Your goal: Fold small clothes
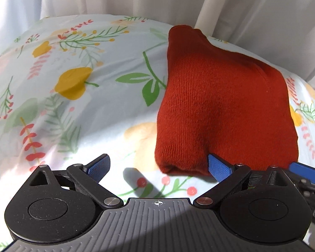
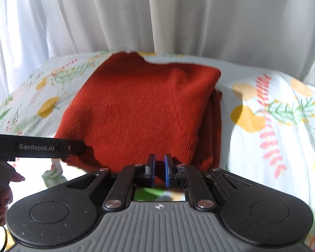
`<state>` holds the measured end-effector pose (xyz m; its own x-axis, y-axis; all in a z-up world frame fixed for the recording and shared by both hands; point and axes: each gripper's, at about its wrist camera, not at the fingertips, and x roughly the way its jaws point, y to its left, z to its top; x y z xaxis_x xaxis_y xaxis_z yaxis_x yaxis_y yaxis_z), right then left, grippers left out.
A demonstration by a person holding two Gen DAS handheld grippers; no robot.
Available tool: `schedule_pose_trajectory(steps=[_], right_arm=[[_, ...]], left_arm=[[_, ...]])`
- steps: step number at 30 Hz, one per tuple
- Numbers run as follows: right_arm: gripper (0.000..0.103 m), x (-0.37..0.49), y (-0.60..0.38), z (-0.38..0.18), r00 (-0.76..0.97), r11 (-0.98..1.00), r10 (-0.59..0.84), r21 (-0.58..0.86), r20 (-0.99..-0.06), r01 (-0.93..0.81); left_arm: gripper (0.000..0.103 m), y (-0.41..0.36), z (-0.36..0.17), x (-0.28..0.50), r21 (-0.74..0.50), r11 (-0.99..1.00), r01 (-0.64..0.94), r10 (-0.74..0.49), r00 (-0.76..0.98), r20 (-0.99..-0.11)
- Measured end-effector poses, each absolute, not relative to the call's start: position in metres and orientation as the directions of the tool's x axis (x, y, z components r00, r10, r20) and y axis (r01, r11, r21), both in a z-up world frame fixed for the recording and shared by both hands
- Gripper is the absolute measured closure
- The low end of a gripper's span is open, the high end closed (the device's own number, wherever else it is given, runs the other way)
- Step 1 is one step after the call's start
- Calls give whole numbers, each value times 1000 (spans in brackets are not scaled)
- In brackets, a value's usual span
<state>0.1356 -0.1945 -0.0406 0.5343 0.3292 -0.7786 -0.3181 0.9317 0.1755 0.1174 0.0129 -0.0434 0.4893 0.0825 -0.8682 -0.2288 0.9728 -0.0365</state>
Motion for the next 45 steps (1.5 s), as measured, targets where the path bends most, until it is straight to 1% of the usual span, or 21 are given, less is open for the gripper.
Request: schedule_pose_trajectory(steps=[1, 2, 3, 5, 7, 9, 10, 11, 13, 20, 30, 45], right_arm=[[49, 129, -194, -38, 514, 930, 330, 180, -792, -320], [23, 121, -193, -36, 495, 932, 324, 181, -806, -315], [18, 113, -193, -35, 485, 939, 300, 165, -822, -302], [17, 99, -191, -35, 462, 952, 241, 115, -853, -285], [14, 91, -190, -37, 419, 964, 190, 87, -888, -253], [12, 87, -191, -37, 383, 972, 172, 93, -908, -215], [9, 85, -191, -35, 381, 974, 170, 97, -909, -203], [6, 83, -190, -33, 385, 977, 158, 87, -909, -195], [4, 83, -187, -26, 405, 982, 117, 46, -907, -182], [4, 80, -181, 0, 460, 988, 87, 17, -884, -154], [4, 83, -178, 3, 451, 993, 76, 25, -889, -119], [4, 88, -179, 2, 449, 994, 69, 21, -891, -111]], left_arm=[[2, 12, -42, 113, -20, 973, -229, 92, 467, -880], [2, 12, -41, 109, 7, 973, -232, 113, 444, -889], [2, 10, -41, 104, 44, 972, -232, 141, 424, -894], [2, 6, -40, 96, 101, 971, -219, 184, 402, -897], [2, 4, -36, 88, 128, 971, -203, 203, 405, -891], [2, 1, -30, 81, 137, 971, -194, 208, 416, -885], [2, 0, -27, 79, 134, 973, -188, 203, 423, -883], [1, -1, -24, 77, 132, 974, -182, 199, 427, -882], [1, -3, -17, 72, 129, 975, -179, 197, 444, -874], [1, -5, 0, 63, 147, 972, -181, 217, 474, -853], [1, -2, 5, 62, 160, 969, -190, 234, 480, -845], [1, -3, 2, 67, 168, 971, -172, 232, 480, -846]])
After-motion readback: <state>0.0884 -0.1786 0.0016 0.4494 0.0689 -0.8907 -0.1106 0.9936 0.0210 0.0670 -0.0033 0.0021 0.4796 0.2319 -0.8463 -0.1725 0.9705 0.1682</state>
